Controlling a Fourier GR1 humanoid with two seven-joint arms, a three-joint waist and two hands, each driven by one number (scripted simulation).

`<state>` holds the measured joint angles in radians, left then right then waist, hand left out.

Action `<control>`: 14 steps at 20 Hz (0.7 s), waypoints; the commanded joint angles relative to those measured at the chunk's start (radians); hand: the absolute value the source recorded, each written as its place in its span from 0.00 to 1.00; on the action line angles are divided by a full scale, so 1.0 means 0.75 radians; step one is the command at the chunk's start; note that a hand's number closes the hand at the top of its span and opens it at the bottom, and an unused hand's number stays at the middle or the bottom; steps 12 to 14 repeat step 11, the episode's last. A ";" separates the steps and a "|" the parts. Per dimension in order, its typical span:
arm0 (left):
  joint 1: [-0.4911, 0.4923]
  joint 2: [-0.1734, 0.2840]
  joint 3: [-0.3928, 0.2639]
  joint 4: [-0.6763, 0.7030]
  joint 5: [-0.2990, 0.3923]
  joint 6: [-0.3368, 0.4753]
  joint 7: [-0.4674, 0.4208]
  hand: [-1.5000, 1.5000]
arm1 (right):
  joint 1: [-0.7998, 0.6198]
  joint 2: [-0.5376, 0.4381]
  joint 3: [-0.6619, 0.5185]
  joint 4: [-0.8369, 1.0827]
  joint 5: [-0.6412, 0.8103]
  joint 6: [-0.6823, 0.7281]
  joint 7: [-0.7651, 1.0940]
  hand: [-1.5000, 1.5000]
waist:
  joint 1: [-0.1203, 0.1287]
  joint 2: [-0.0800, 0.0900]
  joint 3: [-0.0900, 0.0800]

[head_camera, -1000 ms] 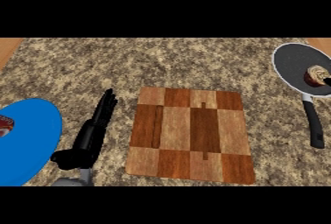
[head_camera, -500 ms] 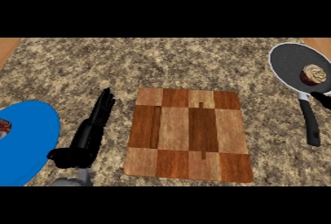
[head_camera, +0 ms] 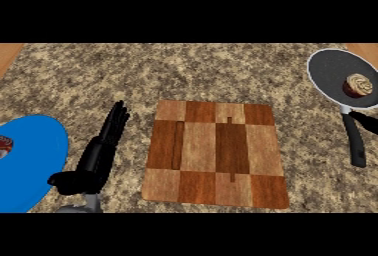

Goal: Pick the cupcake from the cutting board and place it in the pan

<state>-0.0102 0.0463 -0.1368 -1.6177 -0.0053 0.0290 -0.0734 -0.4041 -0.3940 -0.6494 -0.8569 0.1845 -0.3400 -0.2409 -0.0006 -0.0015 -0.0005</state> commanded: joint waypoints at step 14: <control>0.007 -0.014 0.026 0.049 -0.014 -0.040 -0.066 0.50 | 0.121 -0.030 0.193 -0.169 0.058 -0.179 0.153 0.00 | 0.004 0.002 0.000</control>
